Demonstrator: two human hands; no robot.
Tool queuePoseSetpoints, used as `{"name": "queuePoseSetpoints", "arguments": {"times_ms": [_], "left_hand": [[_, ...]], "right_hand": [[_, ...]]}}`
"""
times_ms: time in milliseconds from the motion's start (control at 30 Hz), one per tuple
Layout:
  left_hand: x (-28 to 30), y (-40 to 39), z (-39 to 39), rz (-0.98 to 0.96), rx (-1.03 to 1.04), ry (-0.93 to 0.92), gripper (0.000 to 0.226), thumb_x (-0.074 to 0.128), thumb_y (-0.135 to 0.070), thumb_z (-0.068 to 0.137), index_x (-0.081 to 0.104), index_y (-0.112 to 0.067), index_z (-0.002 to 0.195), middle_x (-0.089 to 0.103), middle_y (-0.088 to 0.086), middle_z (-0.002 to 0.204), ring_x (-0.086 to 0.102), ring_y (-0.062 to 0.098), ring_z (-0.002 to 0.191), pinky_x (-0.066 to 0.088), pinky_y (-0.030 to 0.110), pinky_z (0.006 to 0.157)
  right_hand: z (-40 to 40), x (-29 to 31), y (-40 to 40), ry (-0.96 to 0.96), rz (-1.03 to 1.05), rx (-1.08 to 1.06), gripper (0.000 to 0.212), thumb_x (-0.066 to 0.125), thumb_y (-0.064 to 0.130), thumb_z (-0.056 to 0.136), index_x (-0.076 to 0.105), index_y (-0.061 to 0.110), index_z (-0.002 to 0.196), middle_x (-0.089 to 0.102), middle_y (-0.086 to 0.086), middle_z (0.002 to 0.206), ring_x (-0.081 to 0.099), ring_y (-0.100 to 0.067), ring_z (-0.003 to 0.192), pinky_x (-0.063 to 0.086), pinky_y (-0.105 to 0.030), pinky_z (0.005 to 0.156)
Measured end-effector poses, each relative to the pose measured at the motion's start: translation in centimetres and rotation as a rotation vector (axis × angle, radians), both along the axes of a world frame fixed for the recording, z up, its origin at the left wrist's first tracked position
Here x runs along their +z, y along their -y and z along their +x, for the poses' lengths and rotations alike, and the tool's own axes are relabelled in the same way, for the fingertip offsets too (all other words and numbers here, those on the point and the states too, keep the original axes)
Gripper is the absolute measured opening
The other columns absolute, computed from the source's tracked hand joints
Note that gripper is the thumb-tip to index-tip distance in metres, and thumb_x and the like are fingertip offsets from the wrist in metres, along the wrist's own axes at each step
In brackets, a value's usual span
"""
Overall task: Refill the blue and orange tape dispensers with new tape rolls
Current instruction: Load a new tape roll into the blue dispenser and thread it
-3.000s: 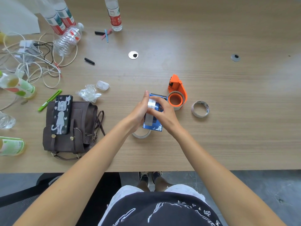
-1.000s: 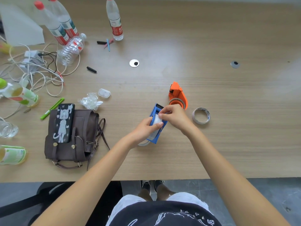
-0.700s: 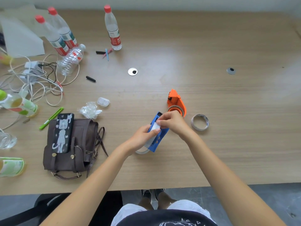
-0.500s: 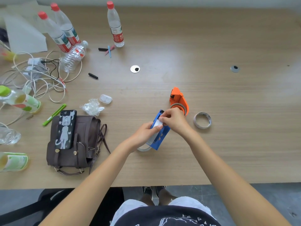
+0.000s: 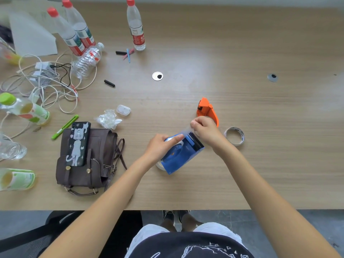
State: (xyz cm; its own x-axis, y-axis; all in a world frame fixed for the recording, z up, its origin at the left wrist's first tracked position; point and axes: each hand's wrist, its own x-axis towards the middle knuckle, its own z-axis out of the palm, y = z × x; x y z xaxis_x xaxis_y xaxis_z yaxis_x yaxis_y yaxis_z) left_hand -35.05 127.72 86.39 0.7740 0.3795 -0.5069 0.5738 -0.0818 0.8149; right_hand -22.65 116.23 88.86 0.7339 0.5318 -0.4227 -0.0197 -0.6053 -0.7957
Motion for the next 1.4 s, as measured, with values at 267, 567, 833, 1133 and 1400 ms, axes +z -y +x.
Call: {"name": "queuePoseSetpoints", "arguments": {"times_ms": [267,567,833,1133,1400], "left_hand": [[0.3,-0.8,-0.9,-0.209,-0.036,0.003,0.046,0.06,-0.054,0.085,0.058,-0.022,0.052,0.055,-0.005,0.059,0.048,0.012,0.057,0.034,0.023,0.058],[1.4,-1.7,-0.5,-0.248,-0.124,-0.076,0.043,0.06,-0.058,0.082,0.067,-0.018,0.068,0.066,-0.005,0.068,0.058,0.012,0.062,0.04,0.022,0.06],[1.7,-1.9,-1.0,-0.317,-0.12,-0.176,0.034,0.054,-0.045,0.089,0.069,-0.017,0.099,0.071,0.004,0.089,0.063,0.02,0.078,0.045,0.028,0.066],[2.4,-2.3,-1.6,-0.392,-0.162,-0.24,0.039,0.049,-0.052,0.089,0.068,-0.021,0.102,0.073,0.0,0.09,0.066,0.015,0.076,0.048,0.024,0.062],[2.4,-1.7,-1.7,-0.367,-0.136,-0.245,0.03,0.049,-0.044,0.092,0.066,-0.019,0.091,0.07,-0.002,0.077,0.063,0.012,0.061,0.047,0.022,0.055]], "right_hand": [[0.1,1.4,0.8,-0.178,0.021,0.133,0.026,0.067,0.026,0.086,0.053,0.012,0.07,0.045,0.003,0.062,0.04,-0.007,0.055,0.032,-0.011,0.048],[0.6,1.7,1.2,-0.33,-0.066,0.119,0.024,0.062,0.029,0.089,0.054,0.01,0.077,0.052,-0.011,0.081,0.05,-0.023,0.076,0.039,-0.032,0.071],[0.8,3.5,1.7,-0.423,-0.076,0.12,0.02,0.057,0.026,0.093,0.057,0.005,0.094,0.059,-0.014,0.094,0.06,-0.028,0.083,0.053,-0.042,0.084],[1.0,4.5,1.8,-0.452,-0.104,0.073,0.038,0.05,0.022,0.097,0.048,-0.008,0.12,0.062,-0.025,0.118,0.066,-0.034,0.086,0.057,-0.044,0.076],[1.2,4.9,2.2,-0.548,-0.02,0.038,0.028,0.051,0.021,0.096,0.049,0.001,0.115,0.063,-0.026,0.116,0.069,-0.036,0.082,0.058,-0.047,0.074]]}}
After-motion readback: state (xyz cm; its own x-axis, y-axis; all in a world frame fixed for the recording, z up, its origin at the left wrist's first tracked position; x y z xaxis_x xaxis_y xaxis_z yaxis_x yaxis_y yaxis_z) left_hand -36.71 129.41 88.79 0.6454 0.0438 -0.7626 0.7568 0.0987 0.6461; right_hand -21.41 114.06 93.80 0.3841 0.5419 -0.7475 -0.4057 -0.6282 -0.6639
